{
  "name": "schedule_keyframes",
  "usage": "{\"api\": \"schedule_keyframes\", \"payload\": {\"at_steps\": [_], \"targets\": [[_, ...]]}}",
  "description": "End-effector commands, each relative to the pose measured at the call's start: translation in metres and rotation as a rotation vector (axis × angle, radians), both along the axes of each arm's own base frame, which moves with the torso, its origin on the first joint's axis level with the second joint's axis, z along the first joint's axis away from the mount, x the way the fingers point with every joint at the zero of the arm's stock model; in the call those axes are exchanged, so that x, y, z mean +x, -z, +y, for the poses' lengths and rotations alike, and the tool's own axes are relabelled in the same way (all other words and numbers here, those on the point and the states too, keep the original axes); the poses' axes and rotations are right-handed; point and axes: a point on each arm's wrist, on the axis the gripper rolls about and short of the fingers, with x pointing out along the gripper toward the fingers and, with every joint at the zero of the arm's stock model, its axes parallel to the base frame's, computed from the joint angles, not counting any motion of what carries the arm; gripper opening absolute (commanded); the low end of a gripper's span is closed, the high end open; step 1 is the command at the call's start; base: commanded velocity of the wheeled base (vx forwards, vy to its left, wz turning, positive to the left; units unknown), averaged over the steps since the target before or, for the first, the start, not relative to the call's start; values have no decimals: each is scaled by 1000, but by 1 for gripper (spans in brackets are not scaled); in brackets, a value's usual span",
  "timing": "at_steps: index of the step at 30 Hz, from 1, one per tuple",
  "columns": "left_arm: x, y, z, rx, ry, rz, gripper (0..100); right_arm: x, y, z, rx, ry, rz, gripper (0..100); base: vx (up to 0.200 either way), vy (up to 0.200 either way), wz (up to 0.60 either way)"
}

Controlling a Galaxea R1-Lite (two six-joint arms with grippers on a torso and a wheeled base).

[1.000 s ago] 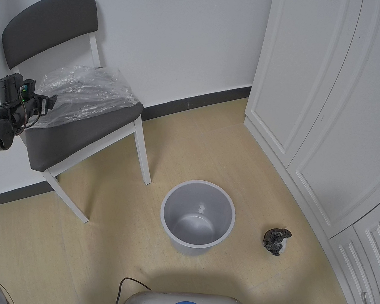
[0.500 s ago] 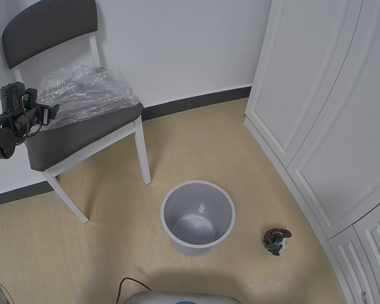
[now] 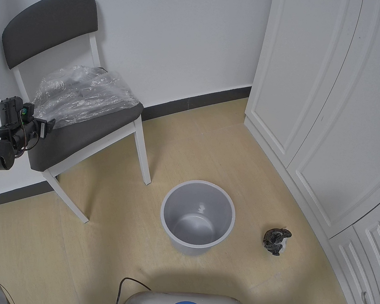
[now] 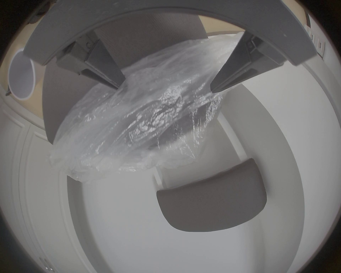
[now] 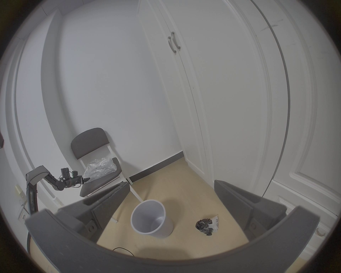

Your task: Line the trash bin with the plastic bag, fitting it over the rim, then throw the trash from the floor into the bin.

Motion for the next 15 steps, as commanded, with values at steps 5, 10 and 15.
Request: {"api": "schedule_keyframes", "payload": {"at_steps": [5, 10, 15], "targets": [[-20, 1, 6, -18, 30, 30, 100, -1, 0, 0, 0, 0, -4, 100, 0, 0, 0], [-15, 6, 11, -18, 22, 31, 100, -1, -1, 0, 0, 0, -7, 100, 0, 0, 0], [-5, 13, 12, -17, 18, 37, 100, -3, -1, 0, 1, 0, -14, 100, 0, 0, 0]]}}
